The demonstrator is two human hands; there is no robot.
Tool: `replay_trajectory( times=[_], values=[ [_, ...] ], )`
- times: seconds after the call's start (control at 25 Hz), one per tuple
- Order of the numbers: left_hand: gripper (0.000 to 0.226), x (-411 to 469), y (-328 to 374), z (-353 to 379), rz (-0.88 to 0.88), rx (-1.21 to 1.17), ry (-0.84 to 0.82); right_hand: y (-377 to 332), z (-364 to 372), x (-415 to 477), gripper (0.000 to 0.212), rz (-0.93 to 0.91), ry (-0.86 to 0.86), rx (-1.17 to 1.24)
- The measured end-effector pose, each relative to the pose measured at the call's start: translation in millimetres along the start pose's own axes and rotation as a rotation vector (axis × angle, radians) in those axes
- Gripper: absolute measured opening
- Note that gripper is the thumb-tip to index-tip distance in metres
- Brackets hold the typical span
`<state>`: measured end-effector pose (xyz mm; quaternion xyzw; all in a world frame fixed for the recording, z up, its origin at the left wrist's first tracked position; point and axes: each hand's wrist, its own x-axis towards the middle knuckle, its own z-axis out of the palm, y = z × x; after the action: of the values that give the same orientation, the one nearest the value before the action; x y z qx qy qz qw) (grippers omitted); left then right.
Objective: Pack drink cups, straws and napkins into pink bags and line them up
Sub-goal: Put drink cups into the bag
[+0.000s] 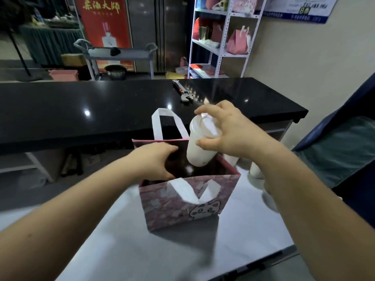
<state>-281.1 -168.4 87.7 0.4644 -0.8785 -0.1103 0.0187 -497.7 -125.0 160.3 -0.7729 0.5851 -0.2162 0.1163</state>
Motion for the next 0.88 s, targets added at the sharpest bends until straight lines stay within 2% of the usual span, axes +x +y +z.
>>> replay_trajectory(
  times=[0.2,0.28,0.48,0.68,0.88],
  values=[
    [0.133,-2.3,9.8,29.0,0.022,0.167,0.040,6.0,61.1,-7.4,0.068,-0.035,-0.168,-0.337],
    [0.147,-5.4,14.8,36.5,0.015,0.224,0.031,21.2,76.4,-6.5,0.071,-0.006,-0.275,-0.460],
    [0.153,-11.2,23.7,51.0,0.052,0.253,0.071,45.4,103.3,1.9,0.081,0.058,-0.349,-0.623],
    [0.156,-9.1,27.7,51.9,0.049,0.196,0.085,49.5,110.2,15.5,0.083,0.095,-0.317,-0.452],
    [0.153,-4.6,24.0,50.4,0.010,0.209,0.085,57.9,127.0,7.9,0.091,0.113,-0.418,-0.413]
  ],
)
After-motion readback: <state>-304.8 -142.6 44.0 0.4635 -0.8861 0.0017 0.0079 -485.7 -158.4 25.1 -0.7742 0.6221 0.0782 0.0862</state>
